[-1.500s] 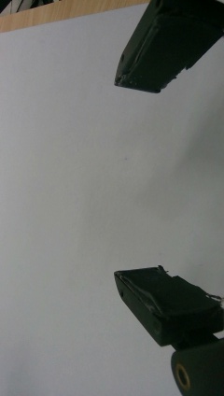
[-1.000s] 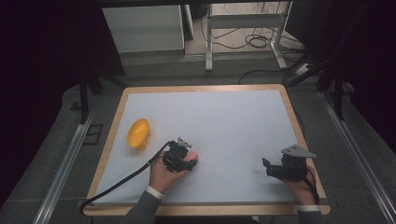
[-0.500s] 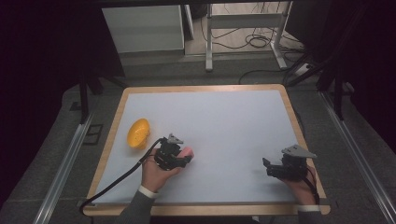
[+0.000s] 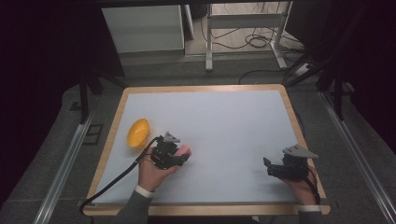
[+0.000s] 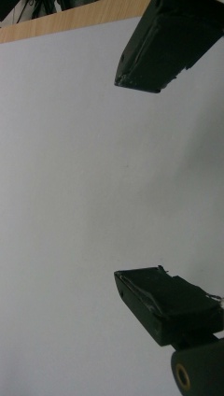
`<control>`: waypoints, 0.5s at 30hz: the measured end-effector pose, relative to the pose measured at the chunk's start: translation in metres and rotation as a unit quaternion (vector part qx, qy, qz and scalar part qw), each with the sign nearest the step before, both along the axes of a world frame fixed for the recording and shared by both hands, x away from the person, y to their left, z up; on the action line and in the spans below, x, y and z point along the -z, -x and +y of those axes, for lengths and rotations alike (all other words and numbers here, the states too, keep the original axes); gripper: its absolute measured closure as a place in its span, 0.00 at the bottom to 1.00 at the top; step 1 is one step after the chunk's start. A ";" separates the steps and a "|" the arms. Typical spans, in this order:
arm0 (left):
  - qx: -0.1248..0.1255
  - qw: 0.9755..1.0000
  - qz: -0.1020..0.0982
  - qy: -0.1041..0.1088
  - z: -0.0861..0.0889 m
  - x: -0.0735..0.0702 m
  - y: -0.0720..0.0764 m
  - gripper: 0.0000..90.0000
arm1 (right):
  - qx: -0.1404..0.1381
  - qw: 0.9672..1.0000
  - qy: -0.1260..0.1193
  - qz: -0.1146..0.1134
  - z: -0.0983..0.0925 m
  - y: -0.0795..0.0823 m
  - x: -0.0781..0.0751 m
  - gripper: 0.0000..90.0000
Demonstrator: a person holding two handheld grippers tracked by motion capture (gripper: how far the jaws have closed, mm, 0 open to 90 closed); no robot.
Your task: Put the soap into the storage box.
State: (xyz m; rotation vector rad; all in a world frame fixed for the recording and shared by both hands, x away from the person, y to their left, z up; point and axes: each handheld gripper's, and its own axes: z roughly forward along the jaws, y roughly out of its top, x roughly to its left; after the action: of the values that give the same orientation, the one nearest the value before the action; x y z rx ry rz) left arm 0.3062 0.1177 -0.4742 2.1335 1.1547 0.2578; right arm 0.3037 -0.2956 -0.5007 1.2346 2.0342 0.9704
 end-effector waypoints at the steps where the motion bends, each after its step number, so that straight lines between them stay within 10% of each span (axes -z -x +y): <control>1: 0.001 1.000 -0.001 0.001 0.001 -0.001 0.000 0.67 | 0.000 1.000 0.000 0.000 0.000 0.000 0.000 0.07; 15: -0.009 1.000 -0.017 0.006 0.008 -0.008 0.001 0.67 | 0.000 1.000 -0.001 -0.002 -0.001 0.001 -0.001 0.07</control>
State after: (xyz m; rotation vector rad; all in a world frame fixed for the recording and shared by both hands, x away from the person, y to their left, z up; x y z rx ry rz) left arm 0.3048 0.1258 -0.4662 2.1013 1.1537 0.2930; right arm 0.3032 -0.2964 -0.4993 1.2327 2.0301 0.9743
